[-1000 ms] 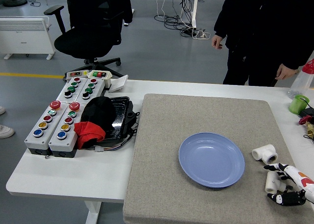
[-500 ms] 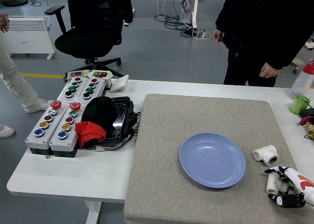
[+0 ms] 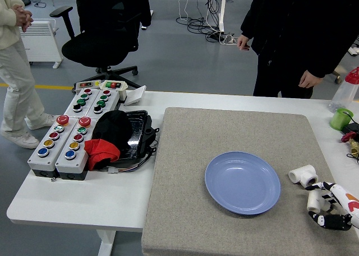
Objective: Pick pipe place plate twice
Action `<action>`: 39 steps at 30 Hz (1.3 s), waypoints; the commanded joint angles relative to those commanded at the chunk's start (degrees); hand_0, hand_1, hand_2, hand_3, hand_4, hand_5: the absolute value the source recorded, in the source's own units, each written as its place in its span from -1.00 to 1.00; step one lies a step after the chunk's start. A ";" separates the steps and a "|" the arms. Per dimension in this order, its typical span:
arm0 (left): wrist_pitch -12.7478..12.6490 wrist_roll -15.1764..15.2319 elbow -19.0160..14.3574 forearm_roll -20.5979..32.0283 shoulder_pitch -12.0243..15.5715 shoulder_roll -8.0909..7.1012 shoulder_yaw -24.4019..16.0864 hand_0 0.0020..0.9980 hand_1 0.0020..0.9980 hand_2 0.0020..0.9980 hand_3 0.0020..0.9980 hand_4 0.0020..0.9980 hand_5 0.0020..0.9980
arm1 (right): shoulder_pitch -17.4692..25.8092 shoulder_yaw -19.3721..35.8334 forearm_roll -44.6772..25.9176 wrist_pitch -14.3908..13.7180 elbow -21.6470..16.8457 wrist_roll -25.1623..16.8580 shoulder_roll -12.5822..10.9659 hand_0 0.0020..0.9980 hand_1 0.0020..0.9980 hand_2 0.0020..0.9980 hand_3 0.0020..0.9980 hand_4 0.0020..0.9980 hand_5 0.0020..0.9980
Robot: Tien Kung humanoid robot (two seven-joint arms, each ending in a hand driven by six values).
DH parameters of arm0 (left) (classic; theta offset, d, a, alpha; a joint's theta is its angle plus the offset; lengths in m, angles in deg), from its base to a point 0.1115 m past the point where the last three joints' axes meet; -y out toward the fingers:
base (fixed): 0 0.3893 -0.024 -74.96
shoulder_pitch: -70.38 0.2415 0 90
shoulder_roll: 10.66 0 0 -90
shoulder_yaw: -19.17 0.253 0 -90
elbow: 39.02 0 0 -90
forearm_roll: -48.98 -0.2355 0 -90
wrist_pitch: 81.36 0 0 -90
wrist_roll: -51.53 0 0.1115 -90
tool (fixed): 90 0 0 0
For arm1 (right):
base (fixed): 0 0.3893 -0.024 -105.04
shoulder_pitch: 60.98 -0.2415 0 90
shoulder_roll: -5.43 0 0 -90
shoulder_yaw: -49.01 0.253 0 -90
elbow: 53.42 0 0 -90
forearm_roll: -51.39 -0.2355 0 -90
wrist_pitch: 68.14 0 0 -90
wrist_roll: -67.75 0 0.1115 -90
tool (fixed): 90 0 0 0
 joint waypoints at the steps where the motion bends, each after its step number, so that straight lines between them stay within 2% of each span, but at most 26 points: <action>1: -0.06 0.07 0.03 0.05 0.02 0.01 0.03 0.31 0.27 0.27 0.12 -0.21 1.00 | 0.12 0.30 -0.07 -0.32 -0.68 -0.14 0.01 -0.41 -0.13 0.13 0.33 0.35 -0.80; 8: 0.01 0.05 -0.02 0.47 0.10 -0.07 0.45 0.31 0.27 0.27 0.12 -0.21 1.00 | -1.70 -2.17 0.53 -2.38 -6.12 -1.13 -0.42 -0.41 -0.14 0.12 0.32 0.33 -0.80; 13: -0.09 -0.01 -0.04 0.87 0.20 -0.09 0.63 0.31 0.27 0.27 0.12 -0.21 1.00 | -5.80 -6.62 0.23 -3.14 -6.51 -1.71 0.06 -0.41 -0.15 0.10 0.30 0.31 -0.79; 18: -0.18 0.05 -0.10 1.65 -0.14 -0.22 1.23 0.31 0.27 0.27 0.12 -0.21 1.00 | -12.85 -13.74 -1.20 -2.73 -3.84 -1.25 2.56 -0.42 -0.15 0.10 0.30 0.30 -0.79; 23: 0.15 0.00 -0.18 0.61 -1.16 -0.08 0.80 0.31 0.27 0.27 0.12 -0.21 1.00 | -20.26 -20.69 -2.73 -1.47 0.99 -0.45 5.62 -0.37 -0.11 0.11 0.30 0.29 -0.77; 25: -0.06 0.02 -0.17 1.15 -1.07 -0.06 1.04 0.31 0.27 0.27 0.12 -0.21 1.00 | -21.63 -21.87 -3.03 -1.33 2.23 -0.26 6.38 -0.37 -0.11 0.11 0.30 0.29 -0.77; 27: -0.25 0.07 -0.21 2.15 -0.96 -0.04 1.78 0.31 0.27 0.27 0.12 -0.21 1.00 | -23.88 -23.66 -3.73 -1.04 4.77 0.15 8.09 -0.37 -0.11 0.11 0.30 0.29 -0.77; 28: -0.25 0.06 -0.24 2.34 -0.96 -0.05 1.97 0.31 0.27 0.27 0.12 -0.21 1.00 | -24.46 -24.07 -3.94 -0.92 5.48 0.30 8.55 0.16 0.24 0.28 0.43 0.32 -0.69; 33: -0.48 0.04 -0.33 3.81 -0.82 -0.07 2.93 0.31 0.27 0.27 0.12 -0.21 1.00 | -27.80 -26.80 -5.34 0.63 10.43 2.05 11.31 0.16 0.24 0.28 0.43 0.32 -0.69; 34: -0.47 0.04 -0.33 3.85 -0.81 -0.07 2.97 0.31 0.27 0.27 0.12 -0.21 1.00 | -28.09 -27.03 -5.46 0.83 10.93 2.25 11.52 0.82 0.75 0.95 0.86 0.61 -0.24; 37: -0.65 0.07 -0.33 4.25 -0.51 -0.07 3.08 0.31 0.27 0.27 0.12 -0.21 1.00 | -30.14 -28.64 -5.68 4.00 13.86 3.74 13.41 0.82 0.75 0.95 0.86 0.61 -0.24; 39: -0.72 0.07 -0.36 4.35 -0.38 -0.03 3.14 0.31 0.27 0.27 0.12 -0.21 1.00 | -31.25 -29.58 -6.10 4.53 15.18 3.66 14.43 0.82 0.75 0.95 0.86 0.61 -0.24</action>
